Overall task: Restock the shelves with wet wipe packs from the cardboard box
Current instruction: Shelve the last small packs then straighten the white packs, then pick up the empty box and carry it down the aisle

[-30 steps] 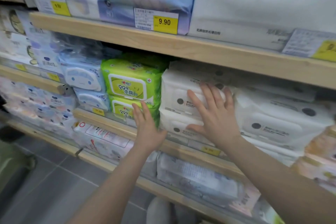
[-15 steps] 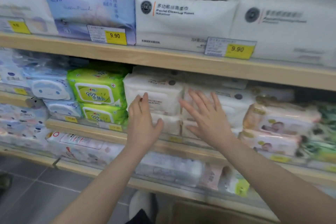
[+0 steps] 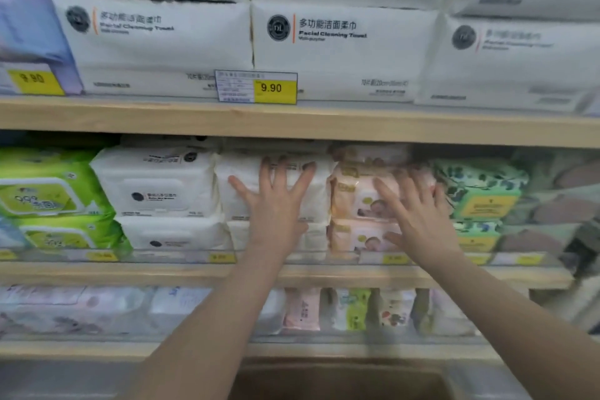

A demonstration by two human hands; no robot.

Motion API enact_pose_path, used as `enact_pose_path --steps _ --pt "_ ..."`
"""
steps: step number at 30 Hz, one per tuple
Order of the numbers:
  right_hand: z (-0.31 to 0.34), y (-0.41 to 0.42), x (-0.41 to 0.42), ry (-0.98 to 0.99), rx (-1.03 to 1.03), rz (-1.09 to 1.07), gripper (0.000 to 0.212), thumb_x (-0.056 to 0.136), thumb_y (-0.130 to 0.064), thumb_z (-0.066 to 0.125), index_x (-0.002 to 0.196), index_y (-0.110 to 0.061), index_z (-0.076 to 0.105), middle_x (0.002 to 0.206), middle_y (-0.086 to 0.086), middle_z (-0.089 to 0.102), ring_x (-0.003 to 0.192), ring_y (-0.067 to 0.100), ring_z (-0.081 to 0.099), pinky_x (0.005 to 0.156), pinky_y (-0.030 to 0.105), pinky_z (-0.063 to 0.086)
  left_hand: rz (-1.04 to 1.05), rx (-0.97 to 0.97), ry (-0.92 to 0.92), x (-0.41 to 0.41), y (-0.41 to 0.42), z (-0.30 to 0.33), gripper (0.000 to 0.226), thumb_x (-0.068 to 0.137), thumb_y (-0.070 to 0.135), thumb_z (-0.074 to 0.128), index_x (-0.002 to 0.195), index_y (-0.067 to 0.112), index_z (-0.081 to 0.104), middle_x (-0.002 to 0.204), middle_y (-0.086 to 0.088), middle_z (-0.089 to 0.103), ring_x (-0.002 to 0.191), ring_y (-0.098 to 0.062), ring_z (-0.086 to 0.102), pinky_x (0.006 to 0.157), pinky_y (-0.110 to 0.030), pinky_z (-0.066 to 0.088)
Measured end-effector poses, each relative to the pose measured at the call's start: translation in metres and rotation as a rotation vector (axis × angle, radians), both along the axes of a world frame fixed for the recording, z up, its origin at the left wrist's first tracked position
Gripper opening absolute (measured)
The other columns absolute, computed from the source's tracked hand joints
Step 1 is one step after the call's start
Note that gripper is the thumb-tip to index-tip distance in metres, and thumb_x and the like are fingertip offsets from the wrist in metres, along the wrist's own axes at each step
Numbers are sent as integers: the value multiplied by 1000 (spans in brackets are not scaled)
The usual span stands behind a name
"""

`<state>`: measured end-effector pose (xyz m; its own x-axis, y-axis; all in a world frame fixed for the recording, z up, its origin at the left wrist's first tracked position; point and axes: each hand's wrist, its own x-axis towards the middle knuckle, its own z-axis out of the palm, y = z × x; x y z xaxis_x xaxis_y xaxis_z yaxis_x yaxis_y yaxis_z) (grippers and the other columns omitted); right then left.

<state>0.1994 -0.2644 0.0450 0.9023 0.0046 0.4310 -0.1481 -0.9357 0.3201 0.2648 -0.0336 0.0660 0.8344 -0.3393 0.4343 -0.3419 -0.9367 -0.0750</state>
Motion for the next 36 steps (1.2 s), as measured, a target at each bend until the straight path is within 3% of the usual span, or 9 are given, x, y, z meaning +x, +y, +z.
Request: enact_pose_path --steps 7,13,18,21,25,30,33,36 --pt "-1 -3 7 -7 22 29 112 49 -41 90 141 -25 27 136 21 41 127 41 33 97 62 36 13 2 -49 4 1 -8 108 53 60 78 139 40 17 142 -10 31 135 -36 24 93 -81 10" --pt "8 3 -8 73 6 -1 110 61 -44 82 146 -28 14 146 18 30 134 40 26 106 61 26 20 27 -12 -10 -3 -1 108 68 56 70 143 35 -4 151 -11 10 140 -35 9 100 -75 12" --pt "25 -6 -39 175 66 53 86 85 -48 60 149 -33 4 156 10 10 143 31 13 115 52 16 -47 4 84 -39 -6 4 97 81 46 62 147 24 -5 155 -13 3 142 -36 1 109 -64 17" --pt "45 -10 -61 206 186 7 75 90 -48 52 149 -32 8 156 7 15 140 29 21 114 47 23 -108 -29 165 -60 -8 19 82 86 40 57 147 18 7 155 -14 6 142 -33 6 110 -59 20" --pt "60 -11 -96 248 417 -14 68 92 -46 49 149 -28 16 153 9 22 135 32 29 105 46 35 -227 -199 217 -92 -3 22 67 87 36 54 144 18 24 149 -9 26 136 -29 25 110 -51 24" --pt "9 -19 -154 245 592 -32 67 92 -46 49 149 -31 17 152 8 25 136 30 30 103 46 38 -232 -331 303 -143 30 -46 63 85 32 58 142 19 34 142 -7 39 128 -28 39 102 -43 34" --pt "-45 -27 -186 310 679 -103 69 92 -46 51 149 -32 15 152 9 25 136 30 30 103 44 38 -153 -342 400 -163 60 -106 62 83 30 63 139 16 40 136 -11 46 123 -32 47 97 -45 41" --pt "-98 -26 -215 398 796 -189 73 90 -45 55 148 -38 11 152 9 23 138 32 28 108 44 34 -14 -298 498 -179 88 -155 68 83 29 64 143 19 34 140 -13 43 127 -31 43 100 -46 41"
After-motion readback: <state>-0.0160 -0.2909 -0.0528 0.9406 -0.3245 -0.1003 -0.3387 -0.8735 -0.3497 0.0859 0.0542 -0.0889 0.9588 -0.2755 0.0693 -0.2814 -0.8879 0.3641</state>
